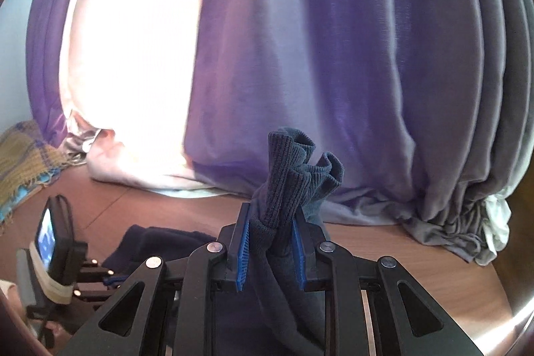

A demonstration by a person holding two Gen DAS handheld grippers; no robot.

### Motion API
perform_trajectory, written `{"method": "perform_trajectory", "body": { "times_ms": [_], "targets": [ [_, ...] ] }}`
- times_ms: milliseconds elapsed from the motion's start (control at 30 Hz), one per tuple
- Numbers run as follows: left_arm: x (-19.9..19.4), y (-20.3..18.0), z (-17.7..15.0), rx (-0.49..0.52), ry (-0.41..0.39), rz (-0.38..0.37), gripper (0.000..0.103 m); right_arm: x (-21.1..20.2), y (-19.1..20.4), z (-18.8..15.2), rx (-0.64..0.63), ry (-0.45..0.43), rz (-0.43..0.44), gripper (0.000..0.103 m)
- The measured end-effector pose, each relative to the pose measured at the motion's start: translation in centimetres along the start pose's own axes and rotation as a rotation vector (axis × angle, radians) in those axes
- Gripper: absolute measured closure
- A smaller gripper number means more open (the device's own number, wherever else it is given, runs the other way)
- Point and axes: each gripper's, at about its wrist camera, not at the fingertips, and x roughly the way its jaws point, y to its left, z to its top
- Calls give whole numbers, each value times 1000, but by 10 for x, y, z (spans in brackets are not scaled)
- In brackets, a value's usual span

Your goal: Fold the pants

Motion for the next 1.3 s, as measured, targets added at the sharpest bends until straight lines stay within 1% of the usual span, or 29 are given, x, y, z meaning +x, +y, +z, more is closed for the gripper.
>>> {"method": "perform_trajectory", "body": {
  "times_ms": [67, 167, 267, 333, 500, 633, 800, 900, 933, 967, 1000, 1033, 1067, 1133, 1200, 1267, 1300],
  "targets": [
    [-10, 7, 2, -16, -12, 13, 97, 2, 12, 1, -20, 3, 17, 80],
    [-10, 30, -6, -62, 12, 13, 97, 6, 30, 2, -60, 8, 40, 80],
    [-3, 46, -16, -107, 25, -41, 97, 15, 51, -2, -126, 25, 61, 80],
    [0, 51, -20, -120, 32, -52, 97, 21, 64, -5, -163, 39, 80, 80],
    [-2, 60, -24, -142, 11, -75, 97, 36, 99, -16, -257, 82, 142, 80],
    [2, 65, -30, -159, 12, -86, 97, 47, 123, -28, -316, 119, 198, 80],
    [2, 69, -33, -161, -2, -87, 97, 53, 137, -35, -341, 143, 259, 80],
    [1, 72, -34, -166, -10, -91, 96, 58, 148, -40, -352, 172, 312, 79],
    [0, 73, -34, -163, -11, -83, 91, 59, 151, -42, -358, 191, 340, 77],
    [-1, 74, -34, -157, -12, -65, 83, 60, 153, -43, -359, 214, 379, 77],
    [-4, 75, -34, -152, -15, -44, 80, 59, 153, -44, -354, 221, 401, 74],
    [-8, 76, -36, -150, -16, -29, 79, 55, 153, -43, -346, 224, 435, 71],
    [-12, 77, -37, -150, -16, -17, 79, 51, 154, -42, -352, 216, 448, 69],
    [-21, 80, -39, -157, -10, 17, 79, 45, 154, -38, -364, 194, 438, 68],
    [-36, 78, -40, -150, -24, 30, 79, 39, 148, -31, -359, 172, 433, 68],
    [-48, 74, -38, -144, -50, 28, 79, 39, 138, -21, -360, 153, 430, 68],
    [-52, 72, -38, -147, -62, 15, 79, 40, 135, -18, -364, 148, 427, 66]
  ]
}}
